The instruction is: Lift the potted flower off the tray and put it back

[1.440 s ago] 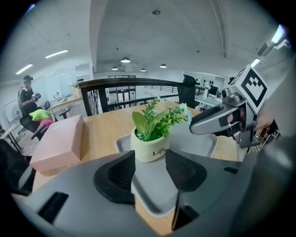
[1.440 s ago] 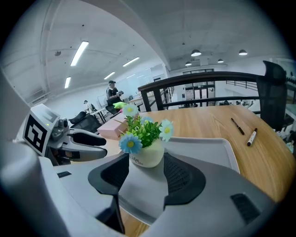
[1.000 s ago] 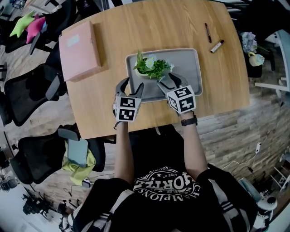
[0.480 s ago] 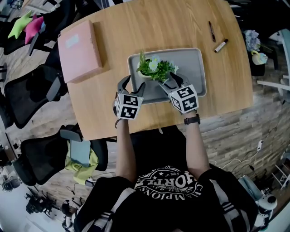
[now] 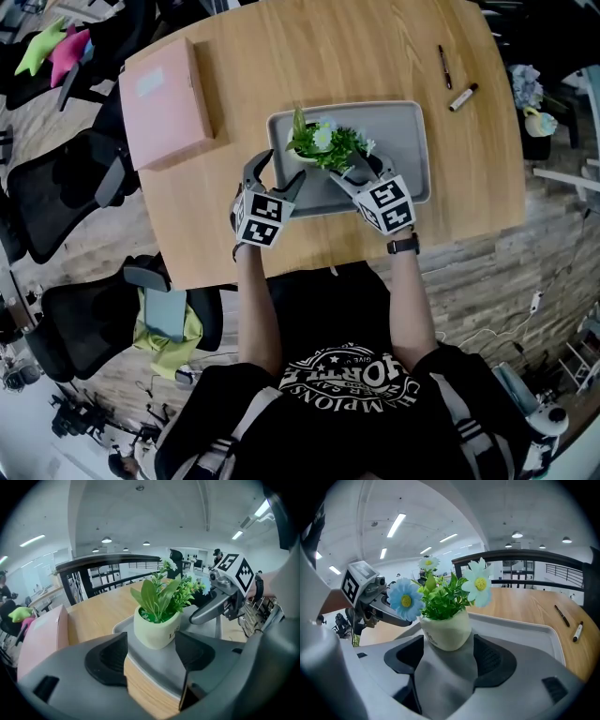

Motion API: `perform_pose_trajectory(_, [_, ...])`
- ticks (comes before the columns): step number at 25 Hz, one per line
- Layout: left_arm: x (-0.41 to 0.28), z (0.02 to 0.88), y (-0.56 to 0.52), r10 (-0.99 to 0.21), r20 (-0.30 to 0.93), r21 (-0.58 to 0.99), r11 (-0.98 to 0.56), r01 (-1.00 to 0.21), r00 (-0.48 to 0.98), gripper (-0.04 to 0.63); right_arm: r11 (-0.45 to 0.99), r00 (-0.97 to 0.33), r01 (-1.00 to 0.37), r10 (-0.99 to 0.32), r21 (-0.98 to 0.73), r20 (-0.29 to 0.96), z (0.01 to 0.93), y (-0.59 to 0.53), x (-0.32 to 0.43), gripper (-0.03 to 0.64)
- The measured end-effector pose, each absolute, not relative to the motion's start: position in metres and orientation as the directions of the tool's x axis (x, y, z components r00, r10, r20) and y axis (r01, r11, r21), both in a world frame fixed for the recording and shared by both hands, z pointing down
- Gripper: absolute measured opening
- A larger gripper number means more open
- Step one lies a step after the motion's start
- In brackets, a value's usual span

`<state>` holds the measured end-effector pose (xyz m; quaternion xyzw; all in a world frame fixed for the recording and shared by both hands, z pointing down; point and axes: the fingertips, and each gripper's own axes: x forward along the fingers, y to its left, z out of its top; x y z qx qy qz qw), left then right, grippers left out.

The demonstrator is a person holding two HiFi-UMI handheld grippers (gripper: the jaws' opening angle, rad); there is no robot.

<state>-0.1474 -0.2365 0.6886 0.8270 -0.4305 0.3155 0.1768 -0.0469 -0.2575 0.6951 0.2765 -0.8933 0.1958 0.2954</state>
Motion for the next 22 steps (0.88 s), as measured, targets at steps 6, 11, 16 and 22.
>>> perform_pose_trajectory(6, [-0.143, 0.697, -0.239, -0.561, 0.696, -0.01, -0.632, -0.775, 0.449, 0.319, 0.815, -0.702, -0.553, -0.343, -0.174, 0.624, 0.697, -0.258, -0.059, 0.37])
perform_pose_trajectory(11, [-0.141, 0.698, -0.245, -0.548, 0.708, -0.065, -0.679, -0.731, 0.446, 0.322, 0.853, -0.701, -0.503, -0.31, -0.137, 0.643, 0.703, -0.259, -0.066, 0.397])
perform_pose_trajectory(16, [-0.142, 0.704, -0.251, -0.504, 0.735, -0.097, -0.74, -0.666, 0.453, 0.326, 0.88, -0.712, -0.46, -0.289, -0.115, 0.64, 0.702, -0.269, -0.071, 0.417])
perform_pose_trajectory(22, [-0.139, 0.716, -0.252, -0.434, 0.776, -0.133, -0.822, -0.554, 0.458, 0.356, 0.912, -0.726, -0.398, -0.247, -0.099, 0.642, 0.701, -0.273, -0.077, 0.437])
